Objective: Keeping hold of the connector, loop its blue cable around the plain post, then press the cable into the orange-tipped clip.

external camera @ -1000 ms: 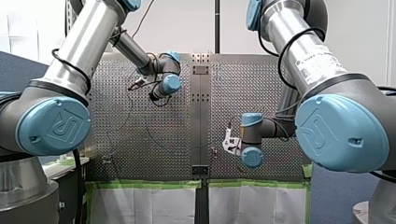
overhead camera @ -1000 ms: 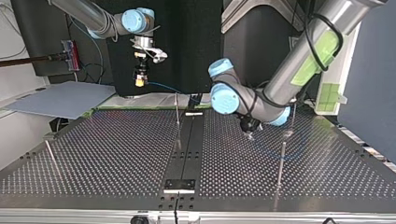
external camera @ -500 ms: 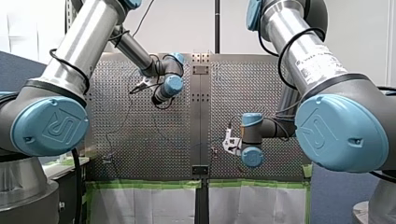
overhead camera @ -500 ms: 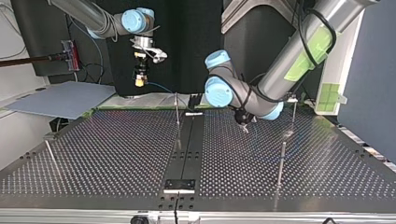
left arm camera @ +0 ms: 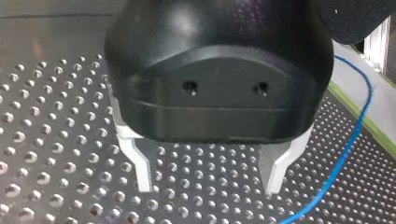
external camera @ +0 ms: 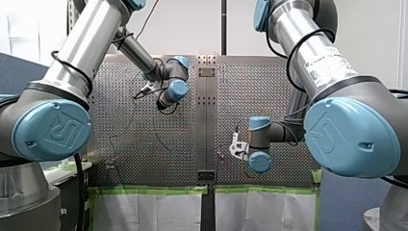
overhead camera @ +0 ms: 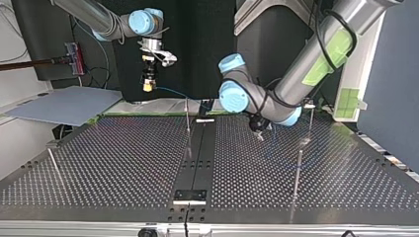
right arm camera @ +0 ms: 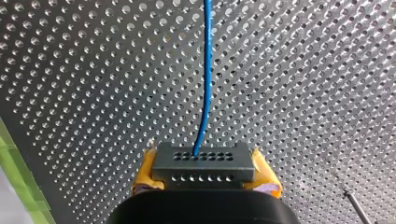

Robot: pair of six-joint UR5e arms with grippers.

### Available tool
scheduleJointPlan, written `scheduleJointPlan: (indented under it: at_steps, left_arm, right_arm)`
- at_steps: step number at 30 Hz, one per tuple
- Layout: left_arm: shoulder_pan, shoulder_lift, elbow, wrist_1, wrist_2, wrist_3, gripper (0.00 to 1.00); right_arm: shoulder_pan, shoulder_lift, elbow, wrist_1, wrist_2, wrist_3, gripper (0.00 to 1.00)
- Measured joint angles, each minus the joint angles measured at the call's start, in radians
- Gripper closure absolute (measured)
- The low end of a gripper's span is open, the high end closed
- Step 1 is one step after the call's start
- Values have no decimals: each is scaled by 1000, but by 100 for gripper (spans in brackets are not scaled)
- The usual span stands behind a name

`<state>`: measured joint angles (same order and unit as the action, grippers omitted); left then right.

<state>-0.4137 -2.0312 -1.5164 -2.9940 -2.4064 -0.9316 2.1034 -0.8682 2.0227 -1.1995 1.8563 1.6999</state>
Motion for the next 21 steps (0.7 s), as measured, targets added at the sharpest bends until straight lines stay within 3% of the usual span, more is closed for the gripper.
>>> scheduleJointPlan:
  at_steps: [10,21]
  left_arm:
    - [27,0,-24,33,-10,23,0]
    - [50,-19,-25,36,16,24,0]
  right_arm:
    - [0,0,0,1,0,0,100]
    - [0,0,0,3,0,0,100]
